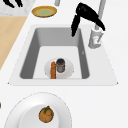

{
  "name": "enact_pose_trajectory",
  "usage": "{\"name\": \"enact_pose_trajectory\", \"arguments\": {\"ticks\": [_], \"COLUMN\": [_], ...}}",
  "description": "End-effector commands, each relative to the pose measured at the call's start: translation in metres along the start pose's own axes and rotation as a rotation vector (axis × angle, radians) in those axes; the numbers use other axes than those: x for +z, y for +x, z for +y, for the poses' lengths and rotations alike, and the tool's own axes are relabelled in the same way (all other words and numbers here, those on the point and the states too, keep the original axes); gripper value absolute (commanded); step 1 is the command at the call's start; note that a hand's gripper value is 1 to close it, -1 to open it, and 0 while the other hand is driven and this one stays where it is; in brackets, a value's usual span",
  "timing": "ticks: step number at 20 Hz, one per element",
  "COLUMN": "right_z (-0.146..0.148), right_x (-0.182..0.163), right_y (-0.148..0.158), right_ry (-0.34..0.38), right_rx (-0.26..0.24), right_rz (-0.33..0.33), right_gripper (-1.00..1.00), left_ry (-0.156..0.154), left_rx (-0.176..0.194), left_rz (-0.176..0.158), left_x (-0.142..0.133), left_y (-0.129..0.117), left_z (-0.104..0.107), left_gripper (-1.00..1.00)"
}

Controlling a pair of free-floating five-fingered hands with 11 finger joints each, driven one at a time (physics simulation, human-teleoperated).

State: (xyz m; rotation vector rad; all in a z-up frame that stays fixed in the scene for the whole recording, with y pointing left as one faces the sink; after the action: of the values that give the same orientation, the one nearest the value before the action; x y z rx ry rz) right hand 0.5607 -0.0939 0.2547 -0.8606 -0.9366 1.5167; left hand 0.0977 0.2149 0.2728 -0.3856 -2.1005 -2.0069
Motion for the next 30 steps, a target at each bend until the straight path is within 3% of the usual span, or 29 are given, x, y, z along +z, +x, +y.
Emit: {"name": "enact_pose_trajectory", "arguments": {"ticks": [1, 12, 23, 24, 25, 27, 28, 30], "right_z": [0.004, 0.017, 0.009, 0.011, 0.019, 0.028, 0.031, 0.032], "right_x": [-0.022, -0.096, -0.144, -0.149, -0.149, -0.151, -0.152, -0.154], "right_y": [-0.013, -0.021, -0.006, -0.005, -0.008, -0.015, -0.022, -0.024], "right_ry": [0.043, 0.228, 0.382, 0.39, 0.366, 0.319, 0.315, 0.368], "right_rx": [-0.02, 0.036, 0.105, 0.114, 0.136, 0.101, 0.085, 0.11], "right_rz": [-0.024, -0.001, 0.085, 0.094, 0.078, 0.056, 0.038, 0.011], "right_gripper": [-1.0, -1.0, -1.0, 1.0, 1.0, 1.0, 1.0, 1.0], "left_ry": [0.0, 0.0, 0.0, 0.0, 0.0, 0.0, 0.0, 0.0], "left_rx": [0.0, 0.0, 0.0, 0.0, 0.0, 0.0, 0.0, 0.0], "left_rz": [0.0, 0.0, 0.0, 0.0, 0.0, 0.0, 0.0, 0.0], "left_x": [0.0, 0.0, 0.0, 0.0, 0.0, 0.0, 0.0, 0.0], "left_y": [0.0, 0.0, 0.0, 0.0, 0.0, 0.0, 0.0, 0.0], "left_z": [0.0, 0.0, 0.0, 0.0, 0.0, 0.0, 0.0, 0.0], "left_gripper": [0.0, 0.0, 0.0, 0.0, 0.0, 0.0, 0.0, 0.0]}}
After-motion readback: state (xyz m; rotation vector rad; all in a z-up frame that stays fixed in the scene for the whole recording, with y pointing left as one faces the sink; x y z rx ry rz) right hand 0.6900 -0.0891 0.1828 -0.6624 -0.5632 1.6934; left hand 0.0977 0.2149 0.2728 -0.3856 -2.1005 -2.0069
